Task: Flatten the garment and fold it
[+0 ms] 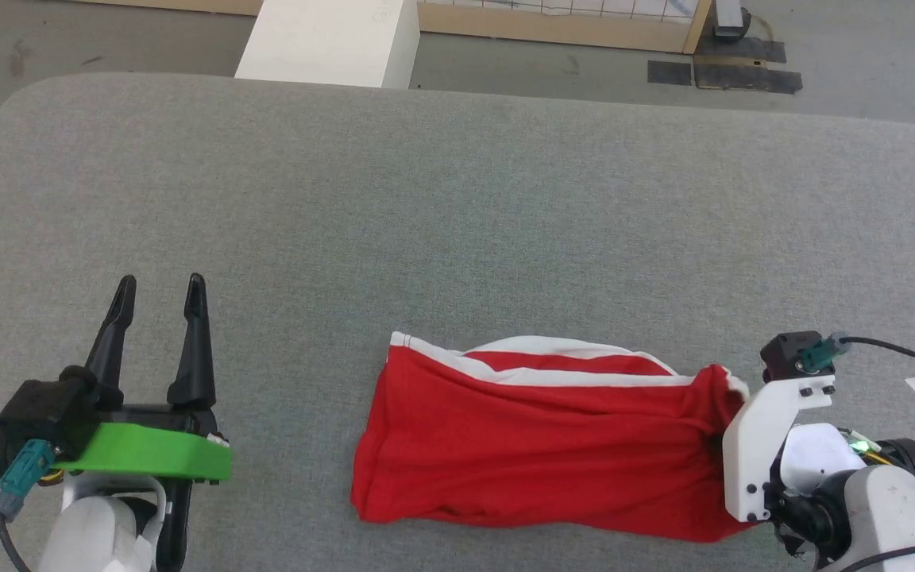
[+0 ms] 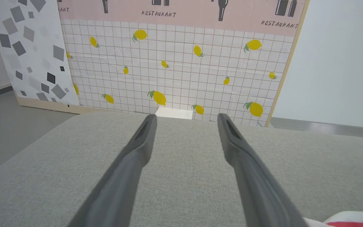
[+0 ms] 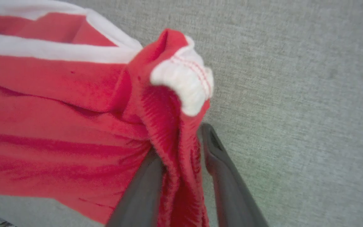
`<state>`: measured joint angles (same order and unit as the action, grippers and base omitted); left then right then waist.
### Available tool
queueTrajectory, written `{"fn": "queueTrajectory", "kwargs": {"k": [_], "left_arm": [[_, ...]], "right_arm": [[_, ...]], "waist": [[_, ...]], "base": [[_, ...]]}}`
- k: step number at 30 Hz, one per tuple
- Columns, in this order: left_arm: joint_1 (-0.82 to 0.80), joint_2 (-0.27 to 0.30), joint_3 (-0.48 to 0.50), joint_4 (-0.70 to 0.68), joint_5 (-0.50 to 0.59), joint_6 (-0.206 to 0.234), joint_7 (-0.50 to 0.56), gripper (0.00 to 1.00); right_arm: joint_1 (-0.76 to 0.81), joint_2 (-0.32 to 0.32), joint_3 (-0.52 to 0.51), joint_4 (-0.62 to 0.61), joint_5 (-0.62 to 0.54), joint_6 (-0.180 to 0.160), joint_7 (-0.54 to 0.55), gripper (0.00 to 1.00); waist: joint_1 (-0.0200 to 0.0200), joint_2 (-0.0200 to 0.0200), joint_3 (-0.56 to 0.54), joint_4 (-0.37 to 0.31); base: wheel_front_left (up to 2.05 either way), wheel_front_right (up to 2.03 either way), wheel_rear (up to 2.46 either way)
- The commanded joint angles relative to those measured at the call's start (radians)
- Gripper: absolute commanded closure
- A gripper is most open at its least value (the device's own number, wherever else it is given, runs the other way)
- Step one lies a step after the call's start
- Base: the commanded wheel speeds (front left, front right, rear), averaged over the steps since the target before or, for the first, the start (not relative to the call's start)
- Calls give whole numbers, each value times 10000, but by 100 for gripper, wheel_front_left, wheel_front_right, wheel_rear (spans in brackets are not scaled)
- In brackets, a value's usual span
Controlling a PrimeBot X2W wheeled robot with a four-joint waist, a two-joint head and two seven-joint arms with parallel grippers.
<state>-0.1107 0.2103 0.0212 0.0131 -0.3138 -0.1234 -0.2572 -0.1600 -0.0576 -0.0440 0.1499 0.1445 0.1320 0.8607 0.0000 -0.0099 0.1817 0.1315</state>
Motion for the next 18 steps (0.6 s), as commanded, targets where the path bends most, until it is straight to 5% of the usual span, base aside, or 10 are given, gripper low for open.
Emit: {"fn": "queueTrajectory", "kwargs": {"k": [1,12,18], "left_arm": [[-64,-42,58,-21,180,-61,-44,0],[19,20,-1,-111,276,-71,-45,0],[60,16,-40,-45,283,-71,-45,0]], "right_arm": [[56,66,-53,251,70,-13,140,100],[-88,-1284,-1860,-419,-692,-13,1076,100],[-132,-1696,-1505,-988,-644,-13,1964,100]], "waist": [[0,99,-21,-22],[0,99,-156,-213],[0,99,-272,-302]], "base": [[0,0,0],[0,0,0],[0,0,0]]}}
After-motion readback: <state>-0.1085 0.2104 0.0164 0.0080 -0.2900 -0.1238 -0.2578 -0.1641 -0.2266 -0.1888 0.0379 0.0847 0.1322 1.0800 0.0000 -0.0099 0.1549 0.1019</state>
